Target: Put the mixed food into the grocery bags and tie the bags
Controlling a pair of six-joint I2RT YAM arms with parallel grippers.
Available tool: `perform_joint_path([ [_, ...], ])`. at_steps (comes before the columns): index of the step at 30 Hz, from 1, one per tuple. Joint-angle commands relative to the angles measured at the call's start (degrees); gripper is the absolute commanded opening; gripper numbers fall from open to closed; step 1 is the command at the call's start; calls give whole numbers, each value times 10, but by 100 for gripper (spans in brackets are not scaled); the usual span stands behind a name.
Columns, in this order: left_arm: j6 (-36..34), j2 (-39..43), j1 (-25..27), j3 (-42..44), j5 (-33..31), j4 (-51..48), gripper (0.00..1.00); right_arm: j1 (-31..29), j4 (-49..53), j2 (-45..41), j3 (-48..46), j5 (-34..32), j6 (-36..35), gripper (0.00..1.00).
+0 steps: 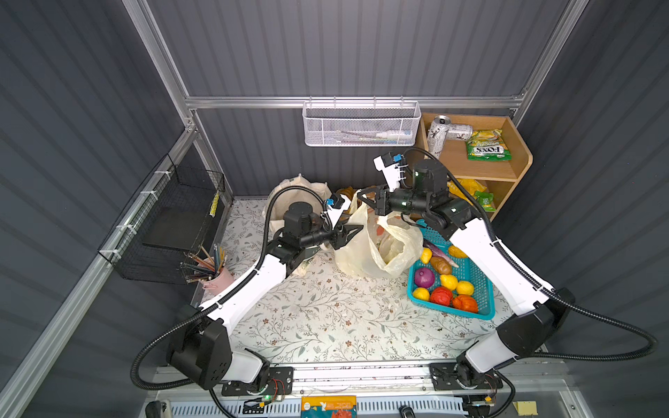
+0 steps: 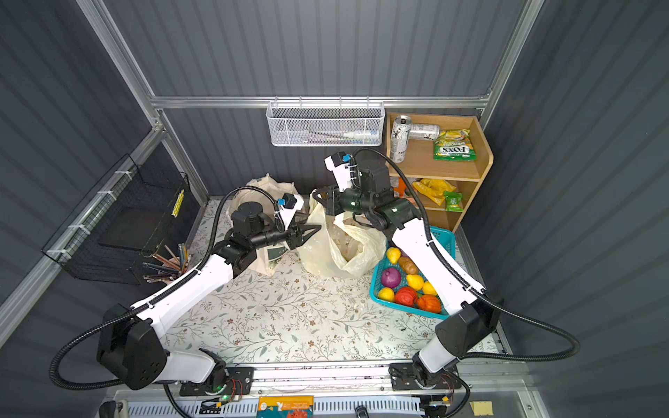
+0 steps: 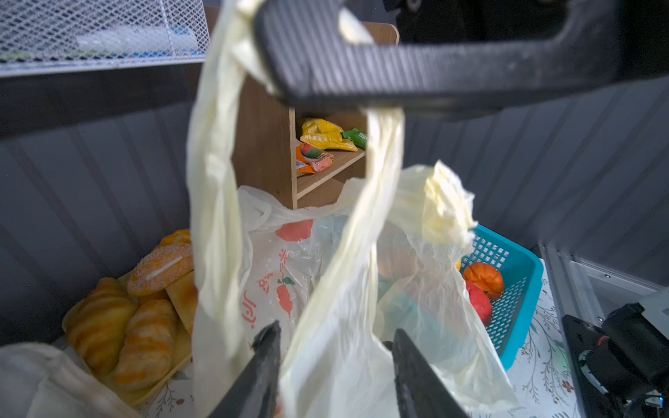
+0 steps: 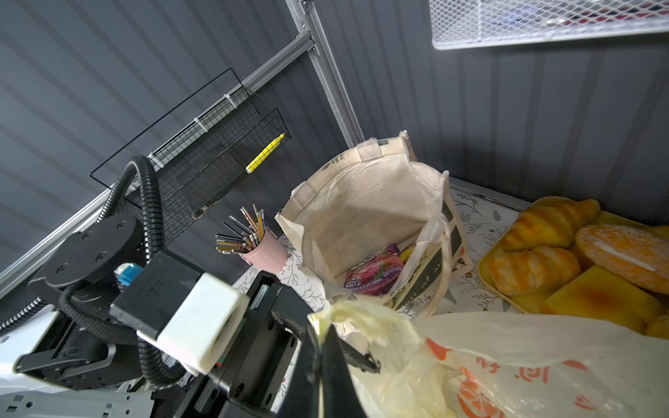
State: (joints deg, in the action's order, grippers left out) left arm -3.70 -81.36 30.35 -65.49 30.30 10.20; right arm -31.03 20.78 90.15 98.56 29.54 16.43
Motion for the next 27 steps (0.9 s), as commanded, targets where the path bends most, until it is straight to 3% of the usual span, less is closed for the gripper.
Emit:
perform_joint_path([
  [1, -24, -12, -2, -30, -32, 21, 51, -9, 10, -14, -4, -11, -14, 0],
  [5, -23, -17, -1, -40, -56, 38, 51, -17, 12, -19, -5, -17, -22, 0],
  [13, -39, -25, 5, -53, -38, 38, 52, -19, 12, -23, -7, -29, -27, 0],
  [18, -47, 37, 4, -7, -15, -10, 54, -19, 27, -25, -8, -51, -34, 0],
  [23, -33, 123, 4, 65, -52, -23, 55, -18, 26, -25, -9, -59, -36, 0],
  [27, -53, 137, 4, 59, -80, -30, 56, -18, 24, -23, -10, -48, -32, 0],
])
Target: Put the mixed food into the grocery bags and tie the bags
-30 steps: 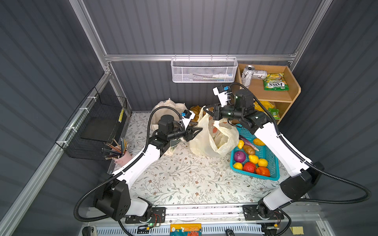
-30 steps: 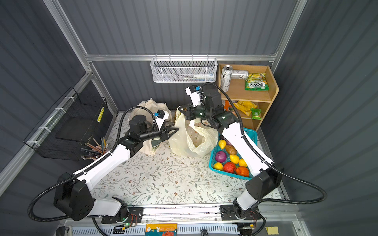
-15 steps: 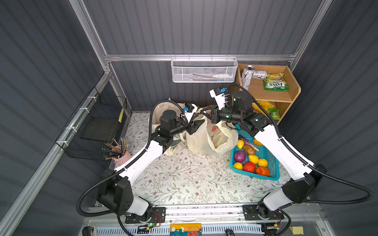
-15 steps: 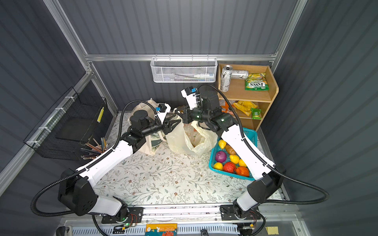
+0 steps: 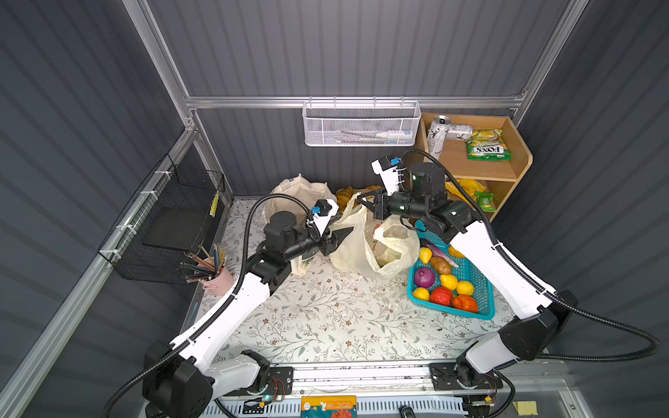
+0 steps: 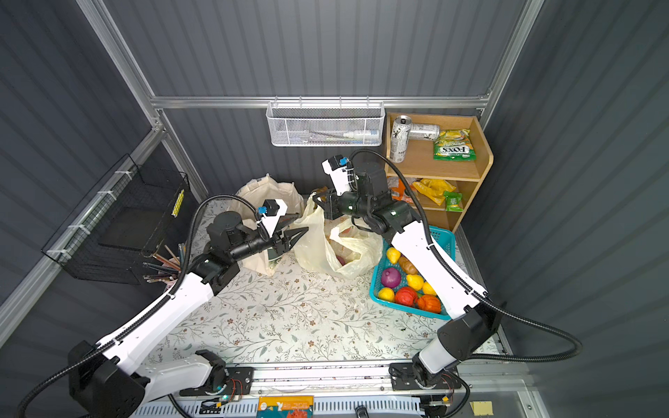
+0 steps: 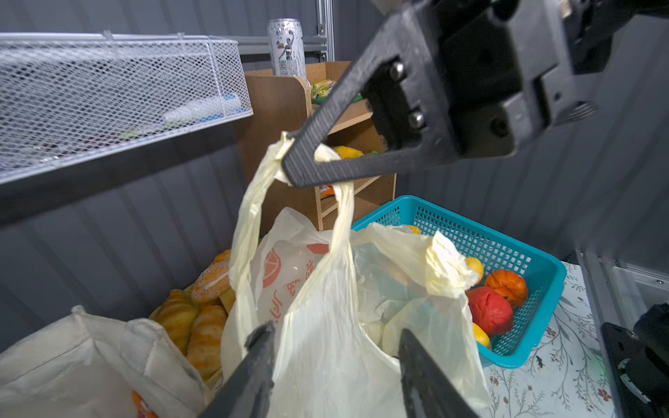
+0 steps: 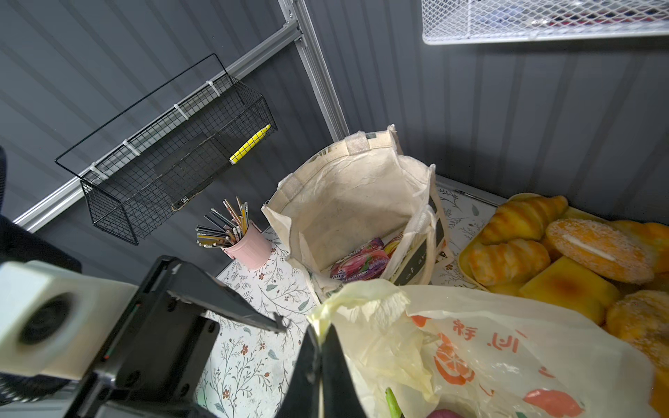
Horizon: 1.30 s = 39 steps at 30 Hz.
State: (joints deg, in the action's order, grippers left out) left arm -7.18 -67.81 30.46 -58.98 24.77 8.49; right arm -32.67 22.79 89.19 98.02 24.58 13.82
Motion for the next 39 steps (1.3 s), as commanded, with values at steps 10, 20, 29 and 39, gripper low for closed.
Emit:
perform_joint_path([
  [10, -48, -138, 3, -142, 47, -14, 57, -4, 5, -17, -8, 14, -2, 0],
  [20, 15, -190, 3, -116, 96, 53, 56, -4, 10, -19, 0, 9, -9, 0],
  [29, 64, -224, 3, -88, 94, 140, 55, -4, -2, -33, -13, 14, 2, 0],
  [39, 99, -249, 4, -81, 92, 192, 31, -4, -2, -40, -23, 11, 11, 0],
])
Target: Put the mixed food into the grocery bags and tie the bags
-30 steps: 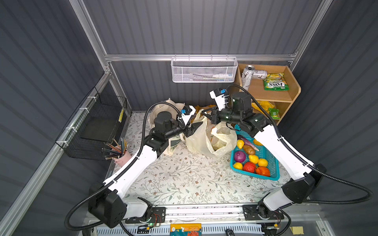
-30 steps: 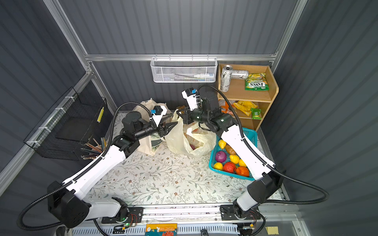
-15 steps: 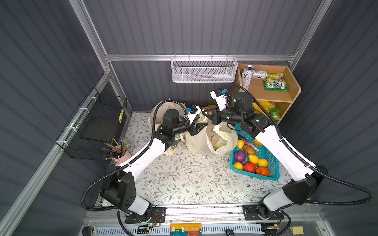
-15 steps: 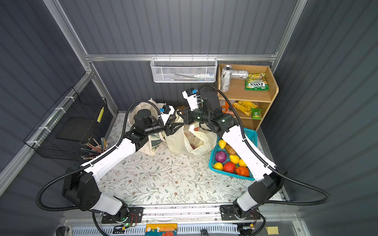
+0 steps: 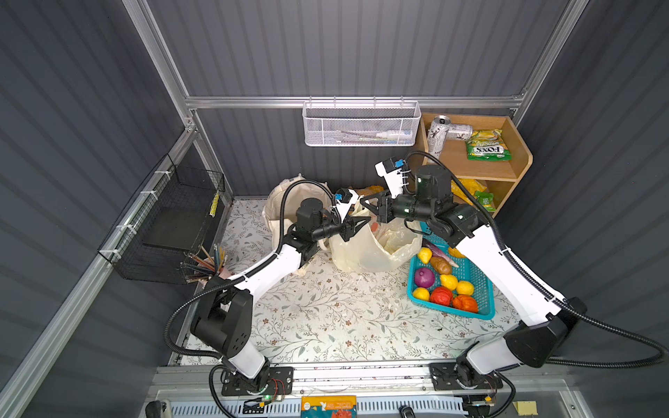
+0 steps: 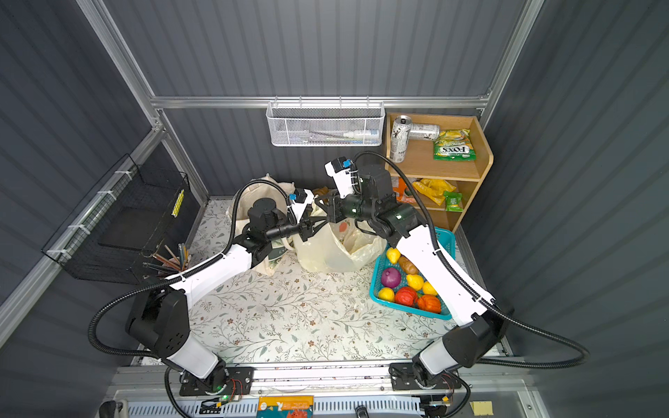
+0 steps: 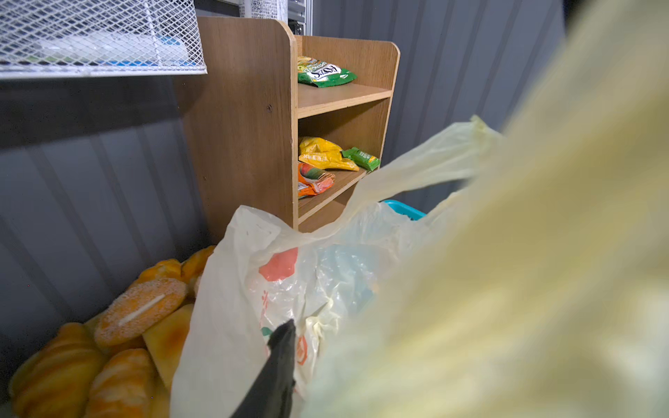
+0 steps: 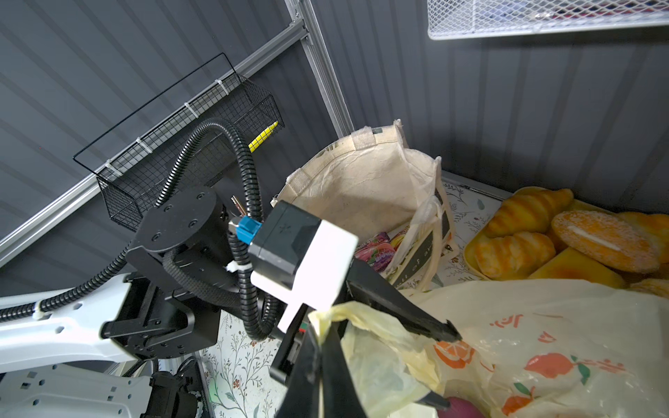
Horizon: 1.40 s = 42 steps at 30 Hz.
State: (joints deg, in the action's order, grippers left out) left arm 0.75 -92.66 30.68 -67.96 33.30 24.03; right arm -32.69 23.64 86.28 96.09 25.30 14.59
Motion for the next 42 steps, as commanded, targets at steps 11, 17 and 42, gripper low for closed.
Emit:
perform_joint_path([
  [11, 47, 12, -16, 11, 60, 12, 0, 50, 10, -69, -16, -23, -18, 68],
  [17, 61, 18, -31, 19, 86, 10, 0, 118, 60, -166, -112, -111, -57, 76],
  [42, 80, 15, -35, 8, 125, 6, 0, 172, 49, -130, -125, -27, -77, 0],
])
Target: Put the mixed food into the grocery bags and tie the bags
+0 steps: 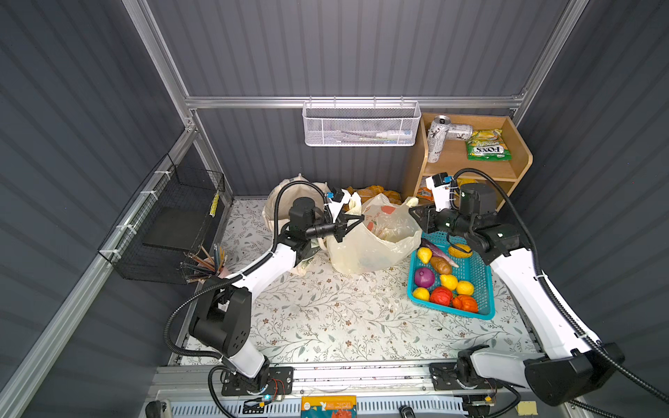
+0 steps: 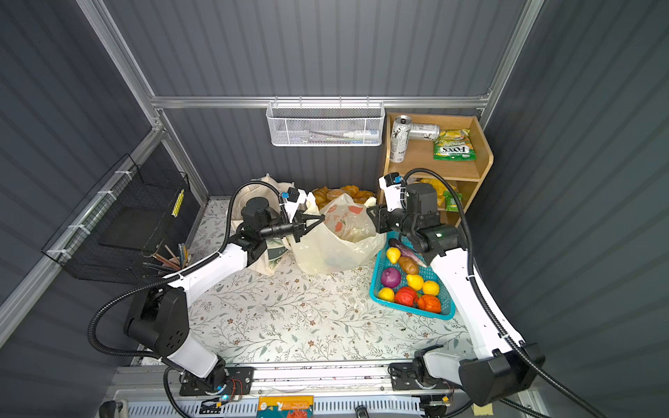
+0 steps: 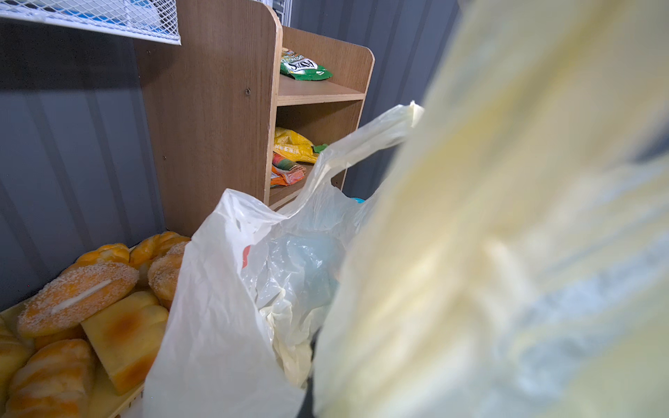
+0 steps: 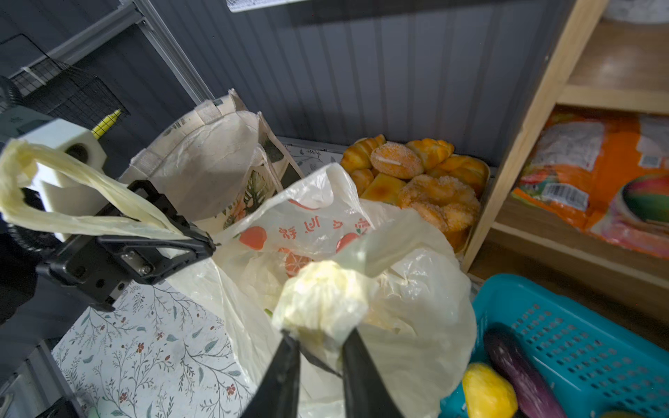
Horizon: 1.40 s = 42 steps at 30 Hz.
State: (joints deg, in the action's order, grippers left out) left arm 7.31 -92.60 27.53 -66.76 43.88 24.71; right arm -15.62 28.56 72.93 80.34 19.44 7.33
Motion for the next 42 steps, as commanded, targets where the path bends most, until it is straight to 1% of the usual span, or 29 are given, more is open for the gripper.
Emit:
perform_joint_path([
  [1, 18, 15, -7, -3, 17, 0, 0, 1, 1, 2, 37, 36, -3, 0],
  [4, 33, 17, -26, -4, 11, 5, 0, -2, 10, -12, 41, 45, 9, 0],
  [6, 35, 16, -38, -15, 11, -6, 0, -19, 32, -24, 45, 39, 11, 0],
  [9, 35, 5, -47, -45, 28, -31, 0, -67, 56, -44, 44, 5, 8, 0],
  [10, 34, 1, -48, -52, 35, -35, 0, -85, 57, -51, 42, -22, 9, 0],
  [13, 31, -10, -49, -67, 50, -41, 0, -133, 60, -64, 33, -56, 17, 0],
  [15, 31, -16, -51, -74, 61, -42, 0, -148, 58, -71, 20, -84, 20, 0],
  [16, 31, -18, -52, -77, 65, -44, 0, -146, 52, -77, 11, -105, 18, 8],
  [17, 32, -20, -52, -78, 67, -47, 0, -142, 50, -80, 4, -124, 11, 12],
  [18, 32, -20, -53, -78, 69, -47, 0, -133, 51, -82, 4, -130, 7, 19],
  [19, 33, -19, -53, -75, 72, -46, 0, -116, 55, -81, 7, -128, 6, 35],
  [20, 34, -18, -53, -71, 74, -44, 0, -97, 55, -81, 6, -125, 7, 49],
  [21, 35, -17, -53, -68, 75, -41, 0, -76, 53, -79, 7, -119, 9, 55],
  [23, 37, -11, -53, -54, 75, -32, 0, -20, 45, -71, 7, -88, 24, 67],
  [25, 41, -8, -52, -43, 76, -25, 0, 24, 42, -50, 20, -53, 37, 73],
  [29, 46, -1, -53, -29, 84, -18, 0, 54, 39, 9, 64, -14, 39, 82],
  [32, 47, 8, -53, -15, 88, -17, 0, 62, 29, 50, 92, -8, 48, 86],
  [33, 47, 10, -53, -10, 88, -16, 0, 63, 24, 61, 99, 16, 51, 87],
  [34, 47, 14, -53, -5, 88, -17, 0, 64, 20, 73, 108, 22, 56, 87],
  [36, 45, 20, -52, 3, 87, -18, 0, 65, 18, 97, 125, 31, 61, 88],
  [38, 44, 24, -53, 10, 86, -18, 0, 65, 13, 113, 134, 47, 70, 86],
  [42, 45, 28, -52, 16, 86, -16, 0, 64, -2, 120, 128, 66, 82, 82],
])
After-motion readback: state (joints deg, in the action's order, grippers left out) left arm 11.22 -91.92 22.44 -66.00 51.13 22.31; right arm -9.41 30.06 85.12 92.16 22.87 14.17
